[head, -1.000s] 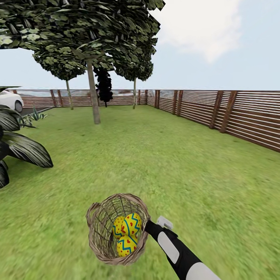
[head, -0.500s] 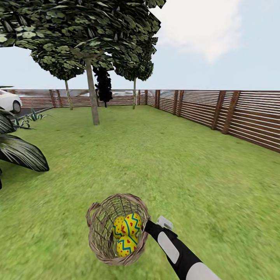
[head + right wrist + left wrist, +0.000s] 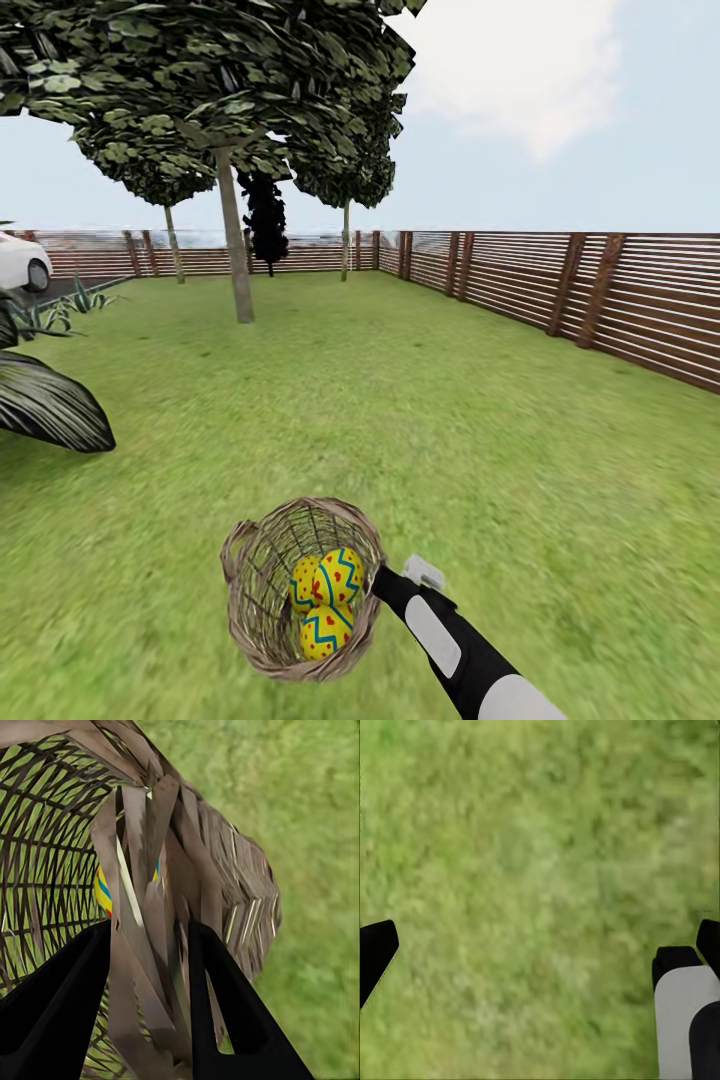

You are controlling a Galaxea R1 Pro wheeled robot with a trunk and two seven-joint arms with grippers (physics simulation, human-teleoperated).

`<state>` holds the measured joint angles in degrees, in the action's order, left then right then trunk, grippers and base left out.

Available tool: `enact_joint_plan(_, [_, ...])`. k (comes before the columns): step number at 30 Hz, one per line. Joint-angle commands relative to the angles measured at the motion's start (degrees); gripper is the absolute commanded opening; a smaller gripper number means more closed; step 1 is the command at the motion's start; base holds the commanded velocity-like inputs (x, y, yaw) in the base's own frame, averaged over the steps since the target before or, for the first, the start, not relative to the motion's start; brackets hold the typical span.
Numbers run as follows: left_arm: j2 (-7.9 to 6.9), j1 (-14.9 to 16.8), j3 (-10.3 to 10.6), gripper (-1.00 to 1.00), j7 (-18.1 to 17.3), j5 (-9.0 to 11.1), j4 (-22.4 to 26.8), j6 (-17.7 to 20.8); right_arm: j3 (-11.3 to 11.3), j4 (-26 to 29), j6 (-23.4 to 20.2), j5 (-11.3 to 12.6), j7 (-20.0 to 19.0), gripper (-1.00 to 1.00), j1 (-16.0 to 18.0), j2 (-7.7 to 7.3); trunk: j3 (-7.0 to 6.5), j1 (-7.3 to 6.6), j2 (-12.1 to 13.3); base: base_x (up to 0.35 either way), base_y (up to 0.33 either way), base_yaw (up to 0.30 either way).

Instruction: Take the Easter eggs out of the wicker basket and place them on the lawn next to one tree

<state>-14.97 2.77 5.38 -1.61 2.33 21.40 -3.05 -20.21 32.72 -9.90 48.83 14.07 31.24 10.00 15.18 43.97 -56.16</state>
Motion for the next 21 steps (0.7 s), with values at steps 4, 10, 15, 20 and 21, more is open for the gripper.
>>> enact_joint_plan(4, [-0.03, 0.05, 0.33, 1.00, 0.03, 0.00, -0.04, -0.20, -0.11, 0.16, -0.12, 0.22, 0.43, -1.00, 0.05, 0.00, 0.07, 0.04, -0.05, 0.329, 0.000, 0.000])
enact_joint_plan(10, [-0.06, 0.05, 0.41, 1.00, 0.03, 0.02, -0.04, -0.20, -0.17, 0.16, -0.12, 0.22, 0.43, -1.00, 0.05, 0.00, 0.07, 0.04, -0.05, 0.329, 0.000, 0.000])
enact_joint_plan(15, [-0.06, 0.05, 0.42, 1.00, 0.84, 0.03, -0.04, -0.20, -0.25, 0.16, -0.12, 0.24, 0.43, -1.00, 0.05, 0.00, 0.07, 0.04, -0.05, 0.329, 0.000, 0.000])
enact_joint_plan(20, [-0.06, 0.05, 0.42, 1.00, 1.08, 0.05, -0.04, -0.20, -0.22, 0.16, -0.12, 0.30, 0.43, -1.00, 0.05, 0.00, 0.07, 0.04, -0.05, 0.329, 0.000, 0.000])
enact_joint_plan(21, [-0.06, 0.05, 0.42, 1.00, 1.08, 0.05, 0.01, -0.25, -0.23, 0.16, -0.14, 0.31, 0.43, -1.00, 0.05, 0.00, 0.07, 0.04, -0.05, 0.329, 0.000, 0.000])
